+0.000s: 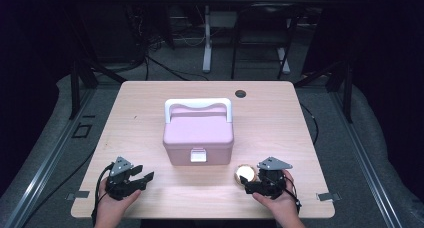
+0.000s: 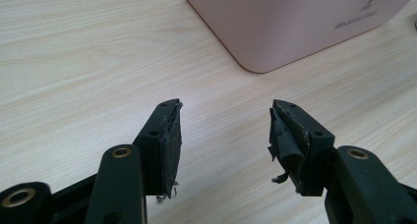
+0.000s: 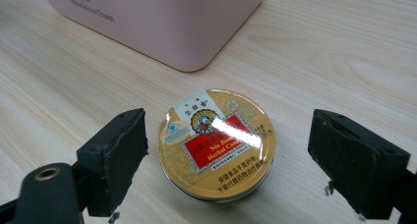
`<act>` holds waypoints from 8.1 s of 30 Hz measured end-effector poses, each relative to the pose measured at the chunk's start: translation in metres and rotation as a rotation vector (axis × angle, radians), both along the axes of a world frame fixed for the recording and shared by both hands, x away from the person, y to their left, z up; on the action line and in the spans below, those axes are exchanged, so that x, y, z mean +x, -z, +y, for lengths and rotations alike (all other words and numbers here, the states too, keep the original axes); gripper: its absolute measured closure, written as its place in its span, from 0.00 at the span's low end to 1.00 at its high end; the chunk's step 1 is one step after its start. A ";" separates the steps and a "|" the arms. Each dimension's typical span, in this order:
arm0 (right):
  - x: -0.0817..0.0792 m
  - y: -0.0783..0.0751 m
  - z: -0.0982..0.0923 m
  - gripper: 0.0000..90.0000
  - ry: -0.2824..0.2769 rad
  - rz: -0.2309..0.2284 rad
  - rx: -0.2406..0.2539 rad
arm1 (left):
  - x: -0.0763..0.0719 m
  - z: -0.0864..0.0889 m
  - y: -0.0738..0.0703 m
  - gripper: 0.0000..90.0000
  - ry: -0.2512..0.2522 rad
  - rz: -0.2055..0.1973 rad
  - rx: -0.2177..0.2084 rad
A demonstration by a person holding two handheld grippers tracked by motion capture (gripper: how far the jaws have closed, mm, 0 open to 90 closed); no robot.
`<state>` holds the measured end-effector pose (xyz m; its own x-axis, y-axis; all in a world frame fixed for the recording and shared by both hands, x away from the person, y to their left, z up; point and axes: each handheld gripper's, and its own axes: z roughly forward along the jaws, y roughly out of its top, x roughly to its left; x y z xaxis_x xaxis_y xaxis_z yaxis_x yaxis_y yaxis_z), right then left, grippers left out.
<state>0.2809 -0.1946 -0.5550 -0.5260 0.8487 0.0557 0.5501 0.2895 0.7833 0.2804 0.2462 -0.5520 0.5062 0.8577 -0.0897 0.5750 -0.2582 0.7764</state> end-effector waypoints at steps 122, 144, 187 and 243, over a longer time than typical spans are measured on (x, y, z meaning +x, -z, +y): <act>0.017 -0.019 -0.052 0.35 0.263 -0.027 0.007 | 0.027 -0.005 -0.011 0.50 -0.016 -0.026 -0.114; 0.071 -0.017 0.018 0.67 0.118 -0.073 0.083 | 0.069 -0.026 -0.013 0.81 -0.026 -0.026 -0.165; 0.046 -0.021 0.031 1.00 0.043 -0.059 0.041 | 0.044 -0.052 -0.019 1.00 0.060 -0.013 -0.110; -0.035 -0.037 -0.012 0.75 -0.022 -0.027 0.070 | -0.018 -0.025 -0.035 0.78 0.145 0.034 -0.244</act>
<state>0.2454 -0.2067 -0.5176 -0.5464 0.8315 0.1000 0.5230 0.2455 0.8162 0.2625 0.2212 -0.5167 0.6156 0.7273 -0.3035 0.5721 -0.1475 0.8068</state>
